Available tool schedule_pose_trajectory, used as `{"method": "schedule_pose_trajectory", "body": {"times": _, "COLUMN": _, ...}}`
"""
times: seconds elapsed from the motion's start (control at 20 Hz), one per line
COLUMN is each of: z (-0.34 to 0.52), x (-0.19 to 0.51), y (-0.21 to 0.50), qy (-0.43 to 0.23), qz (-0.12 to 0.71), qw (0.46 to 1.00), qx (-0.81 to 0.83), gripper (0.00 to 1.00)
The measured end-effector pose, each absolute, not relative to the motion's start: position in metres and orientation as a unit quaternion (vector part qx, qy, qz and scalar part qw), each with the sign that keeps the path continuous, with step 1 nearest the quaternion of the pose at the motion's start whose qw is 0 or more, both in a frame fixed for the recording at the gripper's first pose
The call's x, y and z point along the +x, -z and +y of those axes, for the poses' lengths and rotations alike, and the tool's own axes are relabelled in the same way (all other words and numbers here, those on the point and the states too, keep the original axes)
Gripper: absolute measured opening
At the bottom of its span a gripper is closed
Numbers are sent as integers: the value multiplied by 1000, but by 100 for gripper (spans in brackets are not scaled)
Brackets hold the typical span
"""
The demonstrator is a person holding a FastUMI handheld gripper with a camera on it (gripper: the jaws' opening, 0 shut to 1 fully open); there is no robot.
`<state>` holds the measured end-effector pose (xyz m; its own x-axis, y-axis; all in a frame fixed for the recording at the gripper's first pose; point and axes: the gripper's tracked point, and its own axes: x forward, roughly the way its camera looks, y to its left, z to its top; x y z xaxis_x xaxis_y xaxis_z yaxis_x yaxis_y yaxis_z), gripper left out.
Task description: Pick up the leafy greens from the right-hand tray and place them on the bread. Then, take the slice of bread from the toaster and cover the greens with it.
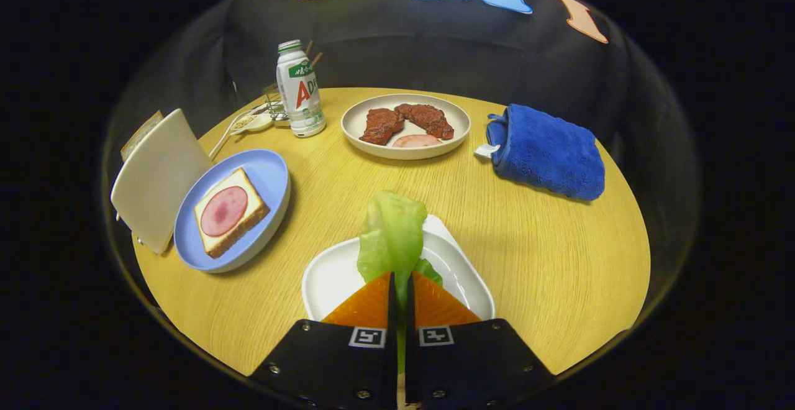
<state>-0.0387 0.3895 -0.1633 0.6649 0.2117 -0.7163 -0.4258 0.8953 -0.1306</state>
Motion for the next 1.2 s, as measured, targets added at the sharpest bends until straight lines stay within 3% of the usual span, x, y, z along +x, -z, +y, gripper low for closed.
{"method": "schedule_pose_trajectory", "body": {"times": 0.5, "z": 443, "x": -56, "y": 106, "qy": -223, "qz": 320, "qw": 914, "qx": -110, "gripper": 5}}
{"method": "schedule_pose_trajectory", "body": {"times": 0.85, "z": 527, "x": -80, "y": 103, "qy": -299, "qz": 322, "qw": 890, "qx": -123, "gripper": 5}}
{"method": "schedule_pose_trajectory", "body": {"times": 1.2, "z": 590, "x": -86, "y": 116, "qy": -334, "qz": 330, "qw": 872, "qx": -137, "gripper": 5}}
